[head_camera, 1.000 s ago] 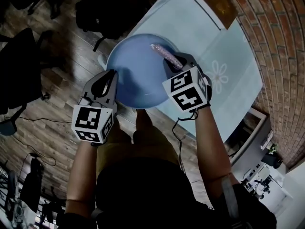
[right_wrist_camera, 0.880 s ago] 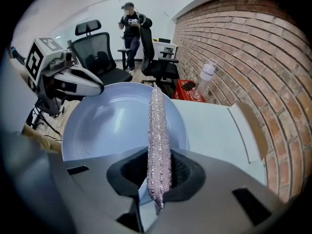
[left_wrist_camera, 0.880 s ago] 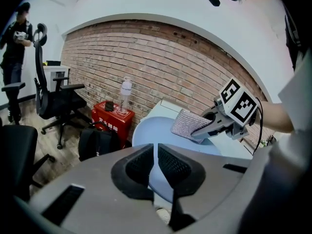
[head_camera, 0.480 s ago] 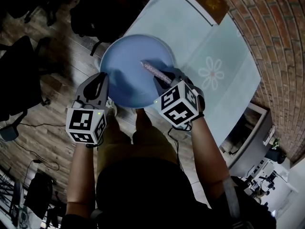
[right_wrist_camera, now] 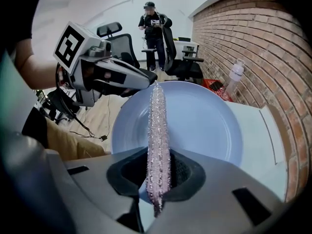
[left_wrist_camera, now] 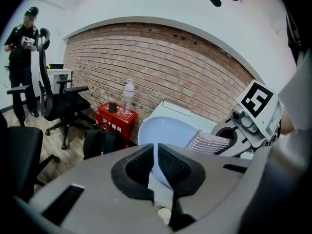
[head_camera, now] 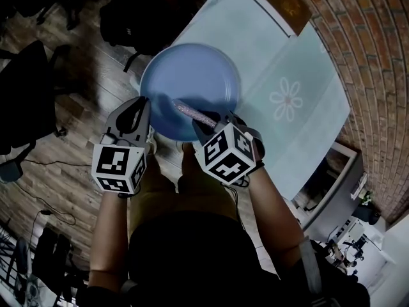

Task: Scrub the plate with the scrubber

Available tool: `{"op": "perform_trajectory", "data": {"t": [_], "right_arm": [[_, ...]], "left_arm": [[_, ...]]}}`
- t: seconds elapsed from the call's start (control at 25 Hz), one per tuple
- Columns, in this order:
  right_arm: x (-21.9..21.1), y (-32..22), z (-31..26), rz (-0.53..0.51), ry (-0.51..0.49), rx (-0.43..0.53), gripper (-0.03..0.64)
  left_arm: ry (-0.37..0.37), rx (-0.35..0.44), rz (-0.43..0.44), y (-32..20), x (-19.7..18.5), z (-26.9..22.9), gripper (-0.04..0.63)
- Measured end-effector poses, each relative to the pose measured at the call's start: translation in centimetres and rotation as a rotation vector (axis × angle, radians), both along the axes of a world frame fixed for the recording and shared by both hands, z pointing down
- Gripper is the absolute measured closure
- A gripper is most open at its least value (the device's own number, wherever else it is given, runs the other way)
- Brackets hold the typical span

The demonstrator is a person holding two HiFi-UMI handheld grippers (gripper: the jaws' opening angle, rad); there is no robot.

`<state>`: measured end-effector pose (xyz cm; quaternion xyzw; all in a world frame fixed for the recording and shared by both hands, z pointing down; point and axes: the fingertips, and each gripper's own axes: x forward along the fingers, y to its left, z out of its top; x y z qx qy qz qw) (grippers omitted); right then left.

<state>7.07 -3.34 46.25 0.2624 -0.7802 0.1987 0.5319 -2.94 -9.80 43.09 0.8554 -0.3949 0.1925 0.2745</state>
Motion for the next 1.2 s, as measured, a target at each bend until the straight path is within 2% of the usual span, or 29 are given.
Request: {"op": "perform_trajectory", "data": {"t": [0.24, 0.56, 0.88, 1.2], "right_arm": [[-3.7, -0.8, 0.0, -0.034, -0.036, 0.017, 0.529], [-5.1, -5.1, 0.1, -0.011, 0.005, 0.126, 0.529], [-1.6, -10.0, 0.1, 0.058, 0.074, 0.194, 0.528], [2.8, -10.2, 0.1, 0.095, 0.159, 0.194, 0.529]], "left_arm": [[0.01, 0.004, -0.017, 0.4, -0.7, -0.1, 0.56], [0.031, 0.008, -0.041, 0.6, -1.3, -0.5, 0.56], [0.045, 0.01, -0.022, 0.9, -0.9, -0.6, 0.56], [0.037, 0.007, -0.008, 0.9, -0.5, -0.5, 0.56]]}}
